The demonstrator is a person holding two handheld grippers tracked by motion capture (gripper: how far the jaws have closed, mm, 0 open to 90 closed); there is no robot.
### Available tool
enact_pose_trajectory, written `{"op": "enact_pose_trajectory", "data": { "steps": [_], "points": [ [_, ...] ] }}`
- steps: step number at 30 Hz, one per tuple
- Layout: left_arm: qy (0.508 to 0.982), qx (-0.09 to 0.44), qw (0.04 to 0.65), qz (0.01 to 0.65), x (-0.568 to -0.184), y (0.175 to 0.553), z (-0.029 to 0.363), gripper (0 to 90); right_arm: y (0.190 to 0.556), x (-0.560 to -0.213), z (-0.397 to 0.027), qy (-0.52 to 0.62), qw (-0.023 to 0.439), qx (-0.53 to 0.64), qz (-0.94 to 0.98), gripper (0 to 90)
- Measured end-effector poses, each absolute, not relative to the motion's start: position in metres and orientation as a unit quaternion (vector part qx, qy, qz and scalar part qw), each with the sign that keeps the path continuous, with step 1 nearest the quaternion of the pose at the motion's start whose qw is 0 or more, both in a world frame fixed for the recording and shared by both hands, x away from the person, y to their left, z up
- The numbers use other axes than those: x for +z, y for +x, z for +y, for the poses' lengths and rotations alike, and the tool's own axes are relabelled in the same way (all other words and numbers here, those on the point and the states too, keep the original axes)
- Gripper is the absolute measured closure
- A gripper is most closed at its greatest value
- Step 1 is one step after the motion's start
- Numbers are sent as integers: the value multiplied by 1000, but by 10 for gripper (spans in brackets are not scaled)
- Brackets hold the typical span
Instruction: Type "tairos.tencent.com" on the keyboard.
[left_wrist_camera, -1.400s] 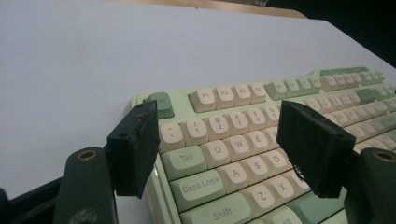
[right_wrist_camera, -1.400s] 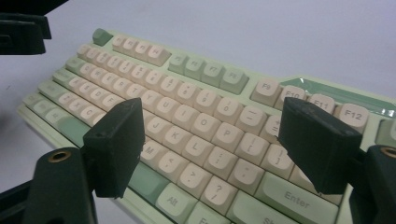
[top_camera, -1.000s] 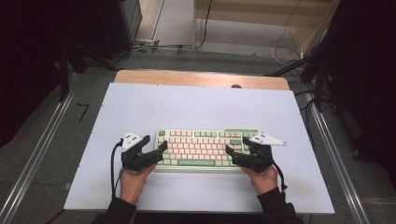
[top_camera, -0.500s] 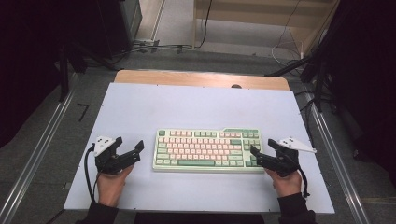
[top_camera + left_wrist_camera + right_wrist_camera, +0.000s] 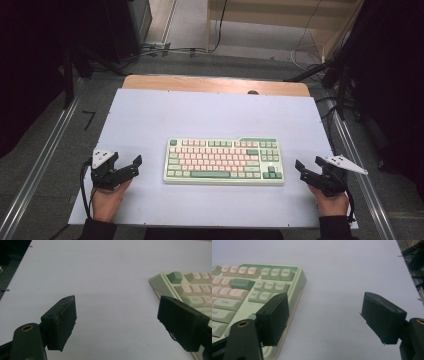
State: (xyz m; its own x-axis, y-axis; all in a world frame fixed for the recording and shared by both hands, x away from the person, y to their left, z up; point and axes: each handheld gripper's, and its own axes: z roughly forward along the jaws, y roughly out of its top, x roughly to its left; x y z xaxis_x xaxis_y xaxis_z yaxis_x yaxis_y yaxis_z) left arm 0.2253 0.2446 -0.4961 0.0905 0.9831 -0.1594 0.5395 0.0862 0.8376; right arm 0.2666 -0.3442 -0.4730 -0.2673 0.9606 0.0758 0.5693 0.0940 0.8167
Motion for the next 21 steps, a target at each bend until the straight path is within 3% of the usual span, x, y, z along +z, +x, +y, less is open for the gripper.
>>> {"op": "enact_pose_trajectory", "data": {
  "steps": [5,21],
  "points": [
    [615,299,378,624,-499,229,244,160,263,-476,-358,566,258,373,689,202],
    [599,290,377,644,-503,235,248,176,266,-487,-380,601,256,344,675,205]
  ]
}}
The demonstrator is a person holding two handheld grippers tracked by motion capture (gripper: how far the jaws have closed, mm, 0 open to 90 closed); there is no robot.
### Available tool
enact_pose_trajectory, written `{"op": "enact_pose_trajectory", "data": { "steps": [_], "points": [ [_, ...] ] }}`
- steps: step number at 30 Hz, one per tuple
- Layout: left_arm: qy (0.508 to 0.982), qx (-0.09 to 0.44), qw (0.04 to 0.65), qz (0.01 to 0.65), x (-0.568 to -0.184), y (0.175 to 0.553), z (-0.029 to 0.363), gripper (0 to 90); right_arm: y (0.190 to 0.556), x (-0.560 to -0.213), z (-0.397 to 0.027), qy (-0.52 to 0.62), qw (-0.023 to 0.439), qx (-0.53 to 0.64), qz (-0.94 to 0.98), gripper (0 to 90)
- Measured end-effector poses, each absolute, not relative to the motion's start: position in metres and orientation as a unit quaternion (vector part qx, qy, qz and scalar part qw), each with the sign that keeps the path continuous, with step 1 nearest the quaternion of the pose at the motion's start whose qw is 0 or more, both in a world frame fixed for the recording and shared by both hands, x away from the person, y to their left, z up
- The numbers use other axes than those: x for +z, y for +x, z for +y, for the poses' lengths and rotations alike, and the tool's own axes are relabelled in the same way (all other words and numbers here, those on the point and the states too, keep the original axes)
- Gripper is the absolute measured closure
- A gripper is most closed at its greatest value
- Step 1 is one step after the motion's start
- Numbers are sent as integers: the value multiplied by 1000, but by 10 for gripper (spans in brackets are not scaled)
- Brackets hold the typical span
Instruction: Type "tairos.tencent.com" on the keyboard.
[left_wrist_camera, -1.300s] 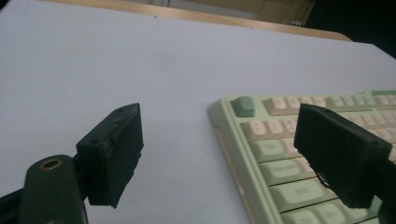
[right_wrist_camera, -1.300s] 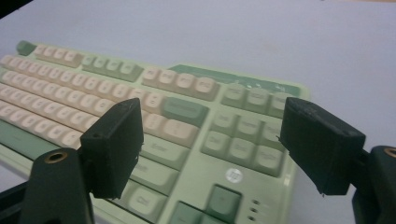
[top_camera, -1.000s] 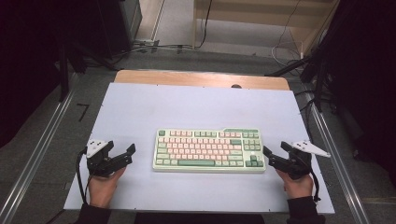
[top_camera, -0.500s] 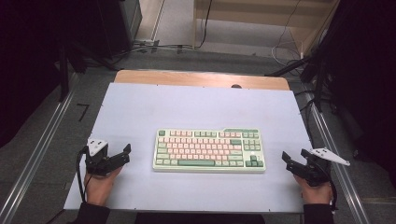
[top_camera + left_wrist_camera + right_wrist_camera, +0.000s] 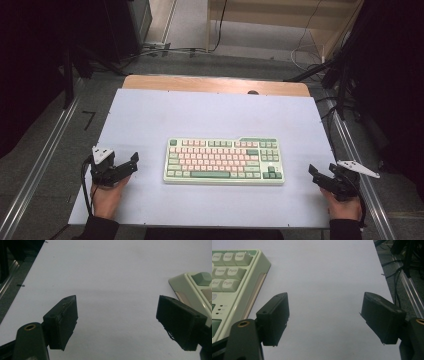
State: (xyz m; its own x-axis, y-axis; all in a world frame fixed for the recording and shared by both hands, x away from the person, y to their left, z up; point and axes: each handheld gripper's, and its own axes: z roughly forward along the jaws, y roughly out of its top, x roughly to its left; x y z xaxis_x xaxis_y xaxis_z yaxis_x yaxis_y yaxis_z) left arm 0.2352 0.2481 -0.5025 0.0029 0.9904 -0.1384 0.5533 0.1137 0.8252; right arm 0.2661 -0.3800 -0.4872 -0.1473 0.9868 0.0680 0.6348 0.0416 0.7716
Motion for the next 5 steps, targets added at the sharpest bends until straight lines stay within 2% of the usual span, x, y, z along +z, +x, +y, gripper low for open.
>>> {"op": "enact_pose_trajectory", "data": {
  "steps": [5],
  "points": [
    [598,289,380,645,-502,235,247,177,268,-488,-380,603,255,343,674,205]
  ]
}}
